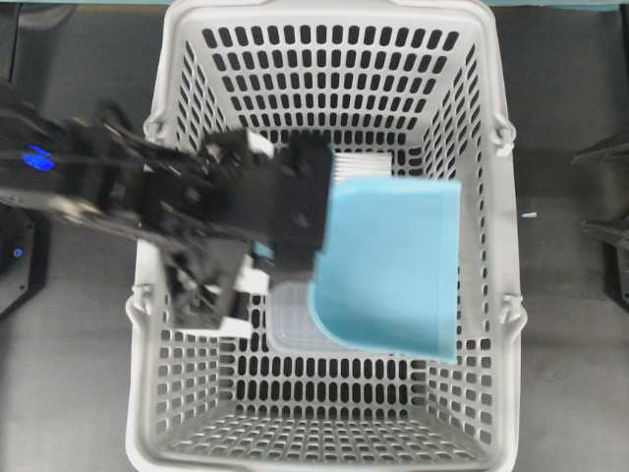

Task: Pick up the dustpan from the shopping basket with the left arm.

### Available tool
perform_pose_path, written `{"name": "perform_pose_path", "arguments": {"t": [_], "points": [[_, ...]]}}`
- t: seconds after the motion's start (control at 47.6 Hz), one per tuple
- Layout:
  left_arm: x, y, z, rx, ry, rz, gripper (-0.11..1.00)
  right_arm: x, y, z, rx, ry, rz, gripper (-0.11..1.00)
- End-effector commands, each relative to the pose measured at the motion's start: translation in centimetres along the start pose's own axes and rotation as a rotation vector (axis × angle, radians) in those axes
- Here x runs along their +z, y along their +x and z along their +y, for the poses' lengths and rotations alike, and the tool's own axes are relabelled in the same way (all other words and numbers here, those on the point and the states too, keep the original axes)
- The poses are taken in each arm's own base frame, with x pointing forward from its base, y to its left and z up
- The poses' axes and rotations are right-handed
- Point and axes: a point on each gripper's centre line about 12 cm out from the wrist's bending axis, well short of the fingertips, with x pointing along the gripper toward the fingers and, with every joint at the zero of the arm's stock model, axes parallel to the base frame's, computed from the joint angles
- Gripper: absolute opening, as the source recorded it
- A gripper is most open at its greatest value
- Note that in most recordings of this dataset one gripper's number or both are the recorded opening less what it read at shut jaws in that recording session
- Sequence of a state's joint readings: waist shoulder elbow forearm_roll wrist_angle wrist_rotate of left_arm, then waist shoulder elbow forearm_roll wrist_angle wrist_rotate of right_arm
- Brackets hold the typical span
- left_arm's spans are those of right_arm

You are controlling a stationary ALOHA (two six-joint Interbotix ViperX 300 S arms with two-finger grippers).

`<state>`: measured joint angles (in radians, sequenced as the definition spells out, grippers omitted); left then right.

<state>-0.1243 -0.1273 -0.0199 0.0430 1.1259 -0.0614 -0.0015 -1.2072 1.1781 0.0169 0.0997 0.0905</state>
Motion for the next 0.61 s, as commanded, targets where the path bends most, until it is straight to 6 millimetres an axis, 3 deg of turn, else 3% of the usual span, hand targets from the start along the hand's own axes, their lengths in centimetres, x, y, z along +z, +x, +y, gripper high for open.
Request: {"name": "perform_pose_path", "arguments": {"t": [0.0,0.189,0.588], "points": [[0.6,-3.5,0.4,0.004,-0.007,-0.072,0.28,0.2,0.1,0.1,0.003,0.003,-0.009,0.79],[-0.6,-4.7,0.9,0.011,-0.01,-0.083,0.28,0.0,0.1,0.0,0.002,0.003,-0.004,0.79],[-1.2,-4.6,0.8,0.006,-0.006,-0.133,0.28,-0.1,0.1,0.0,0.004,0.004,-0.003,0.79]]}}
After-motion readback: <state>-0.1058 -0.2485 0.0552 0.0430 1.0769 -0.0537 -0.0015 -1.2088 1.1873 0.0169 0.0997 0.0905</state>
